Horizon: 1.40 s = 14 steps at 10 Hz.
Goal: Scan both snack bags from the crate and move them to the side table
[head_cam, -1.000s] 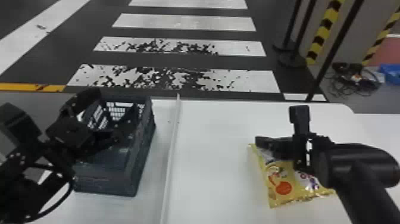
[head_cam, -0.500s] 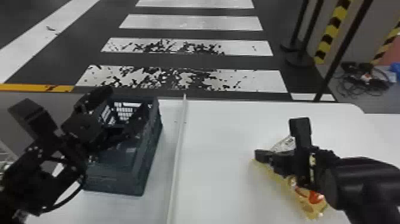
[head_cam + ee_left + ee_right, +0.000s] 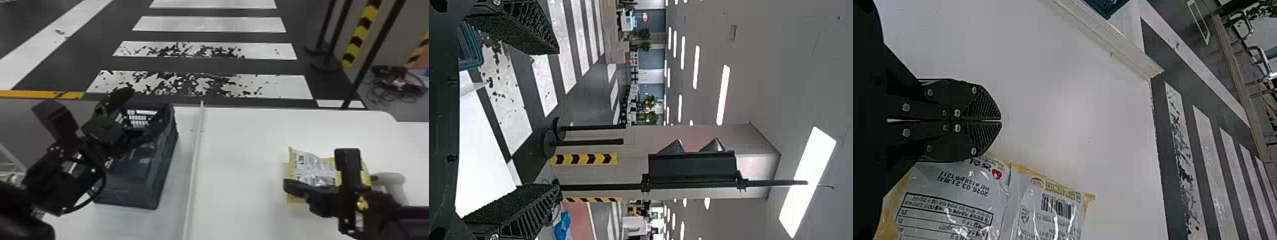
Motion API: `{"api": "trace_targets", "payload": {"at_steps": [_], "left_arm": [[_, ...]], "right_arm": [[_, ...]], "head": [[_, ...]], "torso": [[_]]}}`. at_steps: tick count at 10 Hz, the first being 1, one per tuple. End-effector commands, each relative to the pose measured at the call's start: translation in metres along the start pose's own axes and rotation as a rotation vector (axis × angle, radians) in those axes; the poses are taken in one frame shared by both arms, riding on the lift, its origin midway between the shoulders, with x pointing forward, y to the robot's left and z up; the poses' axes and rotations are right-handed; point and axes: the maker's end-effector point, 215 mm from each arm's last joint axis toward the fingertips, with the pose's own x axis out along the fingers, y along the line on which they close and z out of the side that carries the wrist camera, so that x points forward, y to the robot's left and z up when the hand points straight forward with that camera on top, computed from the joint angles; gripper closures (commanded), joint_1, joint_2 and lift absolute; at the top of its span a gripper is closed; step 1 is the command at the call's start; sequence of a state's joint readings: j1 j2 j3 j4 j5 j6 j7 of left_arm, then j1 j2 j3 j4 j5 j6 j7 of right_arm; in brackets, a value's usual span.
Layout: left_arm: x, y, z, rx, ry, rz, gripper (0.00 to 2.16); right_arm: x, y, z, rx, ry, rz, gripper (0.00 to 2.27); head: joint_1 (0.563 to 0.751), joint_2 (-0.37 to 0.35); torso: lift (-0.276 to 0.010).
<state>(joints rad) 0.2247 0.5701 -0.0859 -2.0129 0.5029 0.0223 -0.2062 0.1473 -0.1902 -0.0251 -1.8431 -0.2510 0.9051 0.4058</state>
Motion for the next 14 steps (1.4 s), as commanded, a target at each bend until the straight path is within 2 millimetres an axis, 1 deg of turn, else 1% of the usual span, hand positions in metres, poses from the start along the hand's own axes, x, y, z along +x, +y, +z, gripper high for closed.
{"api": "trace_targets", "payload": {"at_steps": [1,2,4,5,6,7,9,10,11,12,14], "left_arm": [[0.002,0.002,0.003,0.001,-0.015,-0.004,0.03],[0.002,0.004,0.005,0.0,-0.017,-0.004,0.03],[0.002,0.009,0.007,0.003,-0.027,0.0,0.03],[0.002,0.009,0.006,0.0,-0.028,0.0,0.03],[0.002,0.011,0.008,0.0,-0.035,0.003,0.03],[0.003,0.012,0.01,0.001,-0.04,0.004,0.03],[0.004,0.008,0.012,-0.006,-0.047,0.002,0.03],[0.004,0.006,0.011,-0.011,-0.048,-0.001,0.03],[0.004,0.004,0.008,-0.011,-0.044,-0.002,0.03],[0.004,0.001,0.006,-0.014,-0.044,-0.002,0.03],[0.005,-0.001,0.007,-0.016,-0.046,-0.005,0.03]], "right_arm": [[-0.025,-0.006,-0.011,0.028,-0.03,-0.011,2.13],[-0.04,-0.007,-0.018,0.054,-0.041,-0.009,2.13],[-0.066,-0.008,-0.024,0.075,-0.079,-0.013,2.13],[-0.076,-0.007,-0.024,0.09,-0.099,-0.005,2.13],[-0.08,-0.002,-0.017,0.083,-0.113,0.003,2.13],[-0.078,0.01,-0.003,0.07,-0.104,0.025,2.13],[-0.065,0.037,0.026,0.046,-0.08,0.078,2.13],[-0.053,0.046,0.033,0.042,-0.061,0.098,2.13],[-0.037,0.051,0.029,0.042,-0.037,0.109,2.13],[-0.023,0.053,0.02,0.056,-0.016,0.123,2.13],[-0.003,0.045,0.01,0.078,-0.004,0.123,2.13]], "head": [[0.695,0.022],[0.695,0.01],[0.695,-0.004],[0.695,-0.009],[0.695,-0.015],[0.695,-0.017],[0.695,-0.002],[0.695,0.016],[0.695,0.032],[0.695,0.04],[0.695,0.061]], "torso": [[-0.095],[-0.095],[-0.095],[-0.095],[-0.095],[-0.095],[-0.095],[-0.095],[-0.095],[-0.095],[-0.095]]}}
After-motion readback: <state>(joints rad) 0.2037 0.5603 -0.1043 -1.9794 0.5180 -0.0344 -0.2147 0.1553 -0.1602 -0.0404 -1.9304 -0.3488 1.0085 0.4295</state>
